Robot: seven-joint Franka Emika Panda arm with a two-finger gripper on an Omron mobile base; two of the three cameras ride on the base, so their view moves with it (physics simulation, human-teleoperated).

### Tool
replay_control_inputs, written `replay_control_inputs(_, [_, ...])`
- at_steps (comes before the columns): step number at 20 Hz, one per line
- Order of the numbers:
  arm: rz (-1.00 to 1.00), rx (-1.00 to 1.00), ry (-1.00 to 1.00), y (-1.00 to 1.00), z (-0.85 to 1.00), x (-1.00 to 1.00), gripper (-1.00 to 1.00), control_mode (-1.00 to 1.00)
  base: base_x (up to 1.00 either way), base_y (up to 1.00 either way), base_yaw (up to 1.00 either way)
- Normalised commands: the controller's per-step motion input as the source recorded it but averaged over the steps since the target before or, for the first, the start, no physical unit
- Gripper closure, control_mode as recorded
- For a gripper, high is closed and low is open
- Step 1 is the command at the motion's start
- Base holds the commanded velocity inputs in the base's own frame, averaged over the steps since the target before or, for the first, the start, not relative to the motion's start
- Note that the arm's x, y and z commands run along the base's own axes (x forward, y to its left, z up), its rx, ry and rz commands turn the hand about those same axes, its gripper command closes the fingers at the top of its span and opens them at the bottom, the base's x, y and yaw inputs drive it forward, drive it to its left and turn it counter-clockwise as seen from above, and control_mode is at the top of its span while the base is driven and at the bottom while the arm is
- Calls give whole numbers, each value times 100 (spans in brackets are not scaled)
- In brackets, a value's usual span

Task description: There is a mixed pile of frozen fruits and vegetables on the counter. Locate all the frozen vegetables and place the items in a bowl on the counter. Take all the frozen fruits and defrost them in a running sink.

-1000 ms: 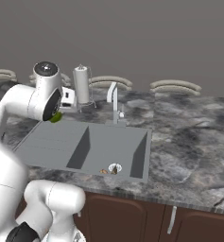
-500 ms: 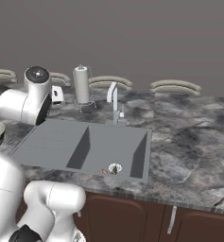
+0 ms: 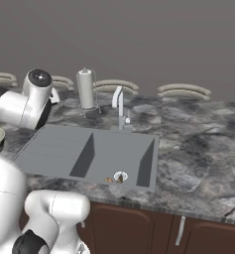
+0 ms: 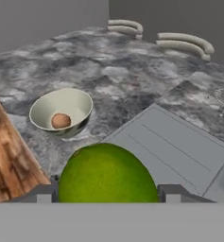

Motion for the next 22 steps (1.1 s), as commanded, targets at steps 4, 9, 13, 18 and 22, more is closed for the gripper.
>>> replay_control_inputs(4, [31, -9, -17, 36, 1, 0, 100, -100, 0, 0, 0])
replay_control_inputs(9, [25, -13, -23, 42, 0, 0, 100, -100, 0, 0, 0])
replay_control_inputs(13, [10, -12, -15, 43, 7, -1, 100, -100, 0, 0, 0])
replay_control_inputs(18, [5, -10, 3, 32, 24, 0, 100, -100, 0, 0, 0])
replay_control_inputs(22, [4, -5, 23, 34, 35, 0, 100, -100, 0, 0, 0])
